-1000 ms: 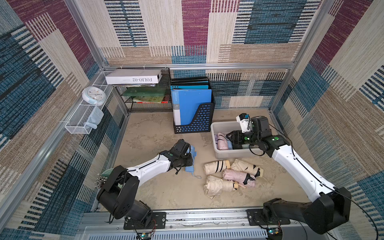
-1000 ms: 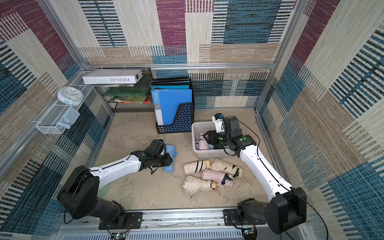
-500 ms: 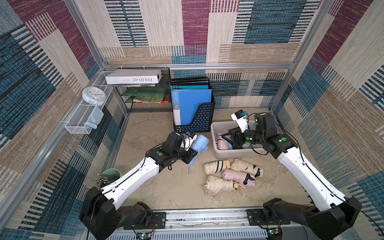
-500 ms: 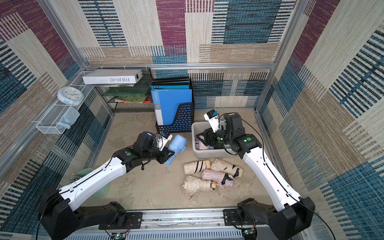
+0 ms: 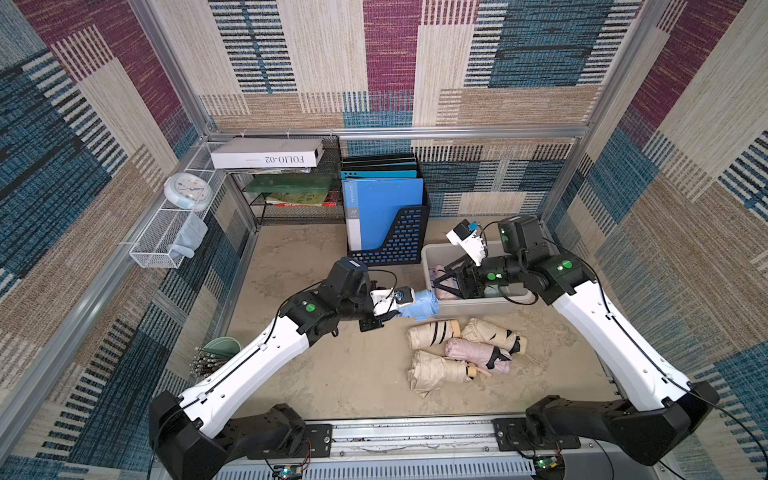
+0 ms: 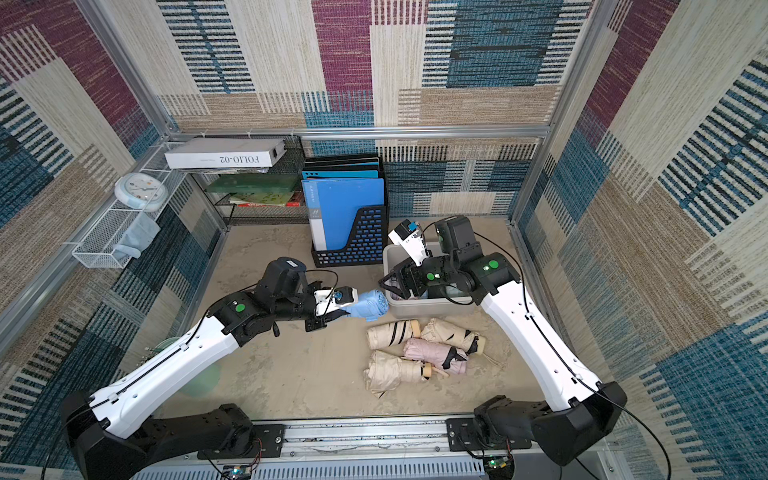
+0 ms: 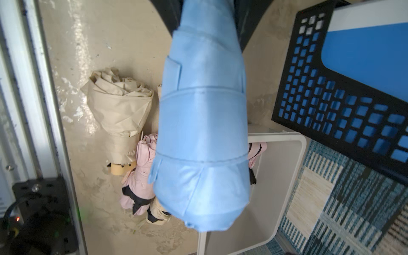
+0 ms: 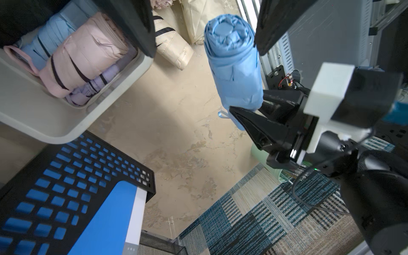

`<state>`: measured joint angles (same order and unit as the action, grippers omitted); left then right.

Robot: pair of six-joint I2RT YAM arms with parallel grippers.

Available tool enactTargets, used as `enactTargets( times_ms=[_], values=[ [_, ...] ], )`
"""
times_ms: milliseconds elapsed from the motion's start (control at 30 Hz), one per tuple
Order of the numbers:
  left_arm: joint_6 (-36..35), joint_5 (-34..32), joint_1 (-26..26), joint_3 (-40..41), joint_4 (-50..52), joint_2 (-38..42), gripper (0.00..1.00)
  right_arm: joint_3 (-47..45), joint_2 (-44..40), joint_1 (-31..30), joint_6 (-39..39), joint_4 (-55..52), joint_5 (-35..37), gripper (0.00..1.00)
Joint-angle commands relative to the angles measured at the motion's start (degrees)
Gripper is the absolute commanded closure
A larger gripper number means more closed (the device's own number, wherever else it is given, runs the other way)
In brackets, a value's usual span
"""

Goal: Put the umbrella into the storage box
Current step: Pick up the umbrella from the center of the board.

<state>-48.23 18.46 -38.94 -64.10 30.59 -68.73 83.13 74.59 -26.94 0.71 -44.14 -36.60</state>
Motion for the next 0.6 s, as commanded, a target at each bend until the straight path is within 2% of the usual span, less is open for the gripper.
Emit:
enactTargets(
  times_ms=[0,200,333,567],
  values=[
    [-14.9,-4.1,-1.4,-0.1,-3.0,0.1,1.00,2.4,1.4,-0.9,-4.4,-5.1,-4.2,0.23],
    [-24.1,-6.6,-3.4,-3.6,-2.0,-2.2,1.00,2.7,2.1,-5.1,-4.1,-10.1,-0.1,0.20],
    [-29.5,-8.8,-5.2,-1.8,-8.5,-1.4,1.00,3.5,4.1,-5.3,-5.8,-12.1,1.1,0.17],
    [-33.2,-9.0,-6.5,-2.8,-9.0,-1.5,1.00,4.7,5.8,-5.9,-5.2,-13.8,1.1,0.11]
  ],
)
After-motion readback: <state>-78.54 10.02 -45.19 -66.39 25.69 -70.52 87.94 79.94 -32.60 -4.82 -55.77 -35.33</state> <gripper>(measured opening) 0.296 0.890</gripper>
